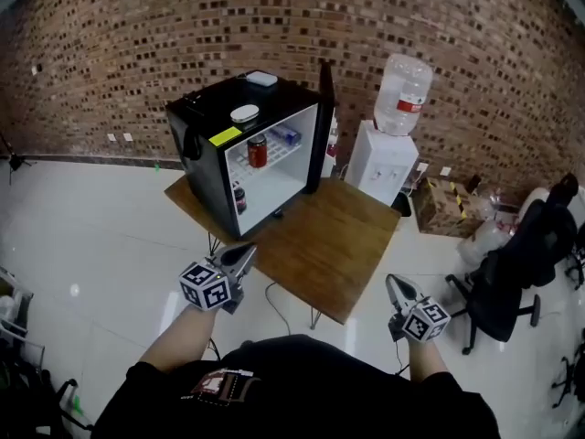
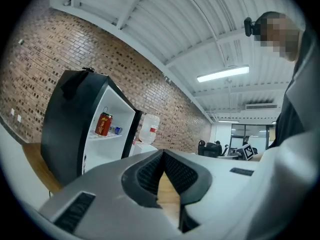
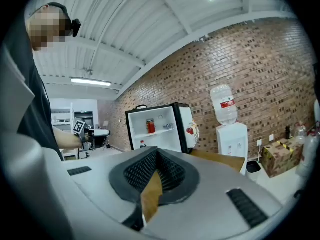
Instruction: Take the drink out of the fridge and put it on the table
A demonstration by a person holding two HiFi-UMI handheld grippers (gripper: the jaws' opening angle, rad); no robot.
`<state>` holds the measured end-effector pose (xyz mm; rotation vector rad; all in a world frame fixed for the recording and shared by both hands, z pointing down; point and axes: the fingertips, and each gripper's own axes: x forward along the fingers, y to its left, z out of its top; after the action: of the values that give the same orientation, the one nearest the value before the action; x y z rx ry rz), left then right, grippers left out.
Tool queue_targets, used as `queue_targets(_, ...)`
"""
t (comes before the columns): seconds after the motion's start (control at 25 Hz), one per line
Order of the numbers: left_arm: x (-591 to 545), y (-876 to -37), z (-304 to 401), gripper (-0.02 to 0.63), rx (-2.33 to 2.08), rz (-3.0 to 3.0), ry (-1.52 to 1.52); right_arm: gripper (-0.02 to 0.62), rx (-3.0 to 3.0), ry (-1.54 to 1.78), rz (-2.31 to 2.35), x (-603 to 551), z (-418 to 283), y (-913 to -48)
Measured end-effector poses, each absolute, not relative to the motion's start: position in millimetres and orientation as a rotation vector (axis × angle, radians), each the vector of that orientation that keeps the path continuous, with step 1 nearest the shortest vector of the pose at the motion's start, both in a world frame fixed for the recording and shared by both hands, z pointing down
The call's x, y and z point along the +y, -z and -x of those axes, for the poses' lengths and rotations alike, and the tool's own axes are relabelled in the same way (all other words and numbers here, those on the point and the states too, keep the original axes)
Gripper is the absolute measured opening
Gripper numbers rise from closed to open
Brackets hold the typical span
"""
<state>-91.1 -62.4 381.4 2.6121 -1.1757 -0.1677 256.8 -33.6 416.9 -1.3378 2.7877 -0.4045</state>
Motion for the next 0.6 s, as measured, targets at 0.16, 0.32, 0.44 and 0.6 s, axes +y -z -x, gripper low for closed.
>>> queue_targets(0.16,-119.8,-389.2,103.9,0.000,-1.141,-2.653,0.146,0.012,2.752,0.313,1.489,-102.9,-264.3,-400.5)
queue_targets(0.32,-172.0,-404.5,113.5,0.000,-1.058,-2.698,0.097,0.014,2.714,0.218,1.622,-175.4,-247.9,-372.1)
queue_targets(0.44,-213.0,-407.1,116.1,0.000,-1.025,-2.723,0.087,0.015,2.711,0.197,1.637,-216.6,-219.1,-358.6)
queue_targets(0.6,-274.8,-406.5,110.9,0.000,-1.086,-2.702,0.126,0.015,2.784,0.269,1.548,-254.2,-176.5,-375.0)
